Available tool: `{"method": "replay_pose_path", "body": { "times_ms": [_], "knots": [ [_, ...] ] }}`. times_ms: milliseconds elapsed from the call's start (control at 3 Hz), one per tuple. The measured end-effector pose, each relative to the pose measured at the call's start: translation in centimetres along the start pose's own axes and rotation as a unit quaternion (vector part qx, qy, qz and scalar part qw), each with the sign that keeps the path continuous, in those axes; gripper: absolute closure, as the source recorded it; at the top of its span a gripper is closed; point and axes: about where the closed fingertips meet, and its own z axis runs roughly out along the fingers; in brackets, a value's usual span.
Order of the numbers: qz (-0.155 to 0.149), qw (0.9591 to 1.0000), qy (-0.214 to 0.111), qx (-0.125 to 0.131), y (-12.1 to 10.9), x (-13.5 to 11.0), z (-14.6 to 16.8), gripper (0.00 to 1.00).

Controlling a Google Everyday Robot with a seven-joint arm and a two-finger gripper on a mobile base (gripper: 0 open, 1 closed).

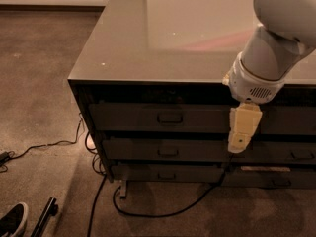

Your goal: Open top drawer

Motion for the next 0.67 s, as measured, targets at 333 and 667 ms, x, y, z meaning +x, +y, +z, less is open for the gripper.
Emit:
{"method": "replay_pose_path", "body": {
  "times_ms": [333, 667],
  "knots": [
    [0.009, 0.9986, -0.051, -0.007, -1.3, -0.7, 3.0, 0.00],
    [0.010, 0.9919, -0.126, -0.017, -3.1, -2.8, 6.7, 0.00]
  ]
}}
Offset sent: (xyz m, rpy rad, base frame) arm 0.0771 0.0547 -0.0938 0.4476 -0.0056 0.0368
